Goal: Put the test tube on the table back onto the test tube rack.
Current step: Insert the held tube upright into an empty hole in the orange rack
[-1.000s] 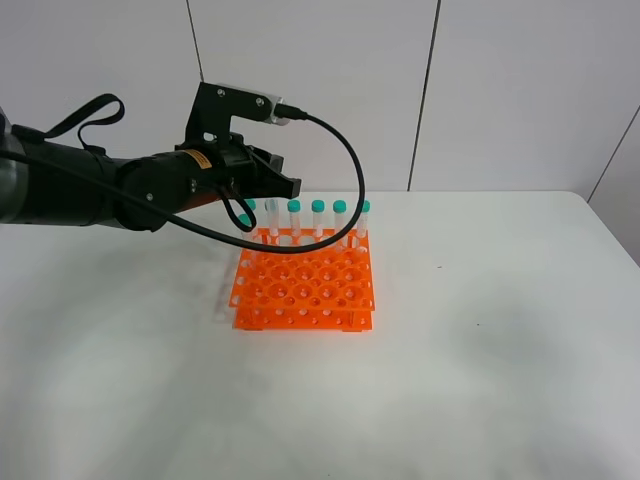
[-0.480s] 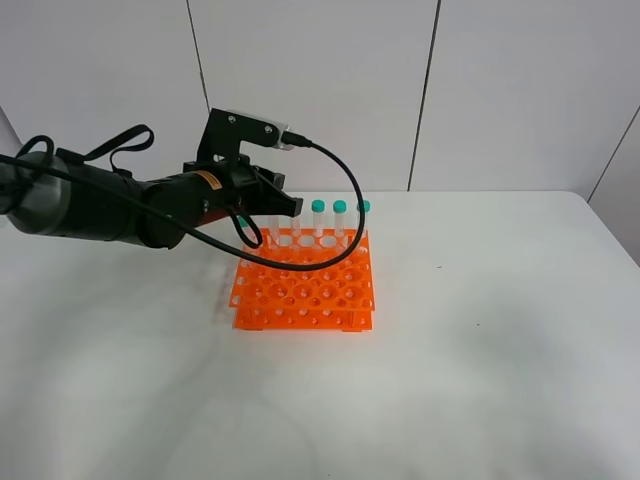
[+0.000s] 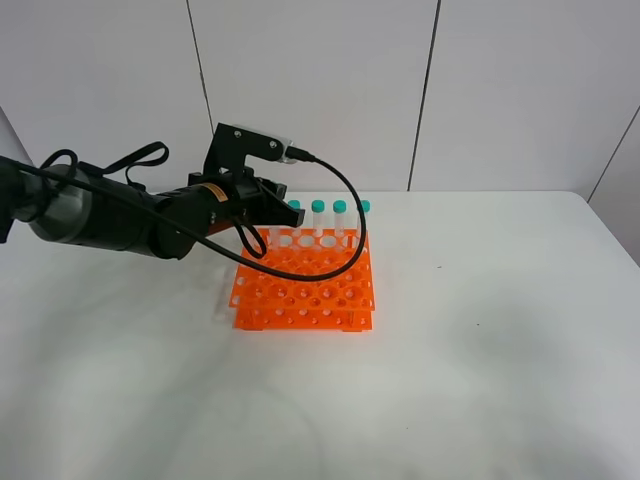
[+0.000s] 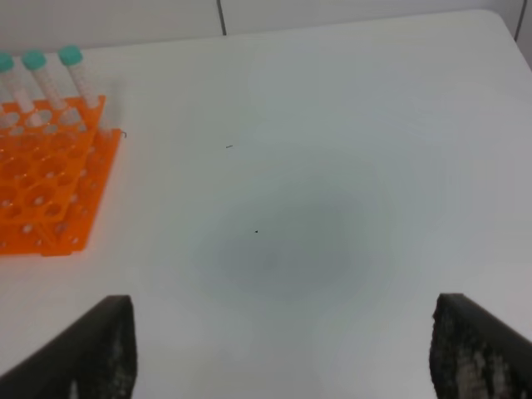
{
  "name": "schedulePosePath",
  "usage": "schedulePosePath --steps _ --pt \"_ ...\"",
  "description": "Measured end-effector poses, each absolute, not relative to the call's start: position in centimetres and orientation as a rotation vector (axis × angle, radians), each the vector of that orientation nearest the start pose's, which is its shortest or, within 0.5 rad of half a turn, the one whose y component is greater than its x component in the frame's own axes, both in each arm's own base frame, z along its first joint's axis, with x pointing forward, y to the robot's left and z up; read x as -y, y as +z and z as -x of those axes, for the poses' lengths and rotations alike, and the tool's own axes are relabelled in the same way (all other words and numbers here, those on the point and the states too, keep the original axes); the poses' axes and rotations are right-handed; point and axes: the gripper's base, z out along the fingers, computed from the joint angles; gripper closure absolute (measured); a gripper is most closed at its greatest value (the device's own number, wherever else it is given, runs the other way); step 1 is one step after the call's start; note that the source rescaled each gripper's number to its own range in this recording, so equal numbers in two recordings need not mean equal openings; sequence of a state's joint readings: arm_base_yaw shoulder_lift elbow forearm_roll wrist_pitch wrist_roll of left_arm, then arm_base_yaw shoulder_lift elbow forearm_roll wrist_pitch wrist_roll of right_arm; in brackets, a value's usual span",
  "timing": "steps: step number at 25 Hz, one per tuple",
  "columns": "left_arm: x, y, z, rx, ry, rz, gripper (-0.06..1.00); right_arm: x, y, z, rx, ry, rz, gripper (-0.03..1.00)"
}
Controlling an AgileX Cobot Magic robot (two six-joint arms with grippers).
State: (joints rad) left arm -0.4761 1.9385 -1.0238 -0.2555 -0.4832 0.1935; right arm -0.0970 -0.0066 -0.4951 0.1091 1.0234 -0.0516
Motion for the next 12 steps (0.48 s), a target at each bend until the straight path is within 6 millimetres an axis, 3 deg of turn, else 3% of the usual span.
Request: schedulePosePath --steps 12 --pt "17.01 16.65 -37.33 -1.885 -0.206 -0.329 0.94 -0.89 27.93 0.33 -2.000 0.035 -0.043 0.04"
